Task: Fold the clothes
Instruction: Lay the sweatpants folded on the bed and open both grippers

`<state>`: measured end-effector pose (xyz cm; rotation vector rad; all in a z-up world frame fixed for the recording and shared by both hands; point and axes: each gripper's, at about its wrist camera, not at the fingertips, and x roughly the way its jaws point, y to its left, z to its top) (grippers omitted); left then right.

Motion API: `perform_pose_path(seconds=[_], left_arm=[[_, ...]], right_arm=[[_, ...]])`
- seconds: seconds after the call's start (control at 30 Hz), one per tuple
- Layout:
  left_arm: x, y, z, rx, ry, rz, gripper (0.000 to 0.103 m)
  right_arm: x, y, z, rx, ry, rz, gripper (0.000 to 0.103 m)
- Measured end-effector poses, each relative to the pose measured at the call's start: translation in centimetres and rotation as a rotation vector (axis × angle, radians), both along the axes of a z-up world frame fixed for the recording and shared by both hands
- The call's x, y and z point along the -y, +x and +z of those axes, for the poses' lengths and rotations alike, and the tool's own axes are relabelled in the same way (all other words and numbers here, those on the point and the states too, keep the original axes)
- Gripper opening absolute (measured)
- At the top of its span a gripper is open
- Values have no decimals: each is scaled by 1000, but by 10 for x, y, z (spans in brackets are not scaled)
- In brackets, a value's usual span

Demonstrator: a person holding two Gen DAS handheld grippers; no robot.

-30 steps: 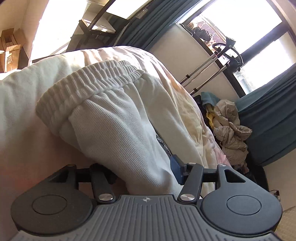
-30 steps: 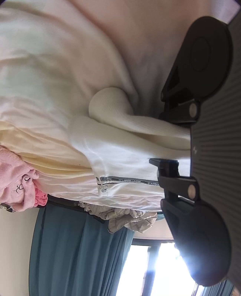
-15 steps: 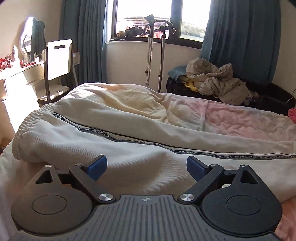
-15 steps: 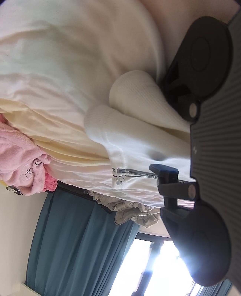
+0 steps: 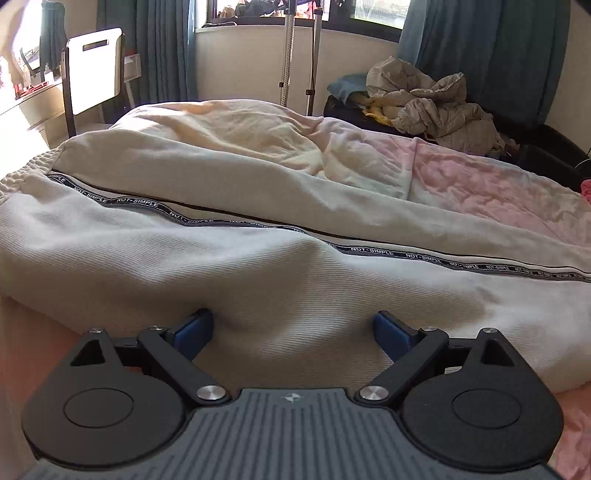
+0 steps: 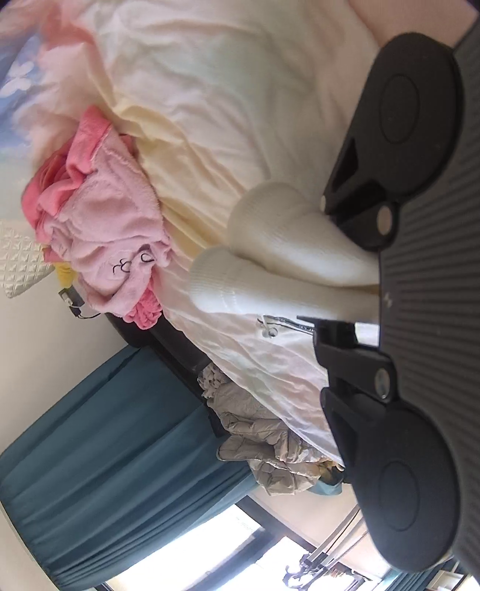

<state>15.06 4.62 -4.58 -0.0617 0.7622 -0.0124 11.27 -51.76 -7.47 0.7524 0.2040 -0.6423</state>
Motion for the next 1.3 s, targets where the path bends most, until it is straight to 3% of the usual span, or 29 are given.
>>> perform_pose_path(seconds=[0.2, 0.43, 0.6, 0.77, 0.93, 1.03, 1.13, 1.3], left_arm=[[-14, -13, 19, 66, -41, -16, 95], [-44, -25, 47, 192, -155, -29, 95], [-72, -37, 65, 276, -268, 13, 95], [-97, -44, 73, 340, -362, 60, 95], [-94, -38, 66, 306, -358, 56, 95], [-86, -34, 60, 282, -354, 32, 95], [-76, -30, 54, 267, -358, -5, 95], [-55, -24, 40, 239, -307, -60, 95]], right_arm=[[-69, 26, 64, -82, -397, 98, 8], [-188, 44, 114, 3, -576, 257, 7], [-290, 48, 114, 47, -748, 422, 7], [-384, 43, 73, 22, -818, 640, 7], [-453, 25, 5, -121, -888, 882, 7], [-464, 16, -5, -160, -914, 934, 9], [-454, 22, 3, -181, -836, 994, 9], [-443, 9, 10, -174, -747, 1154, 25]])
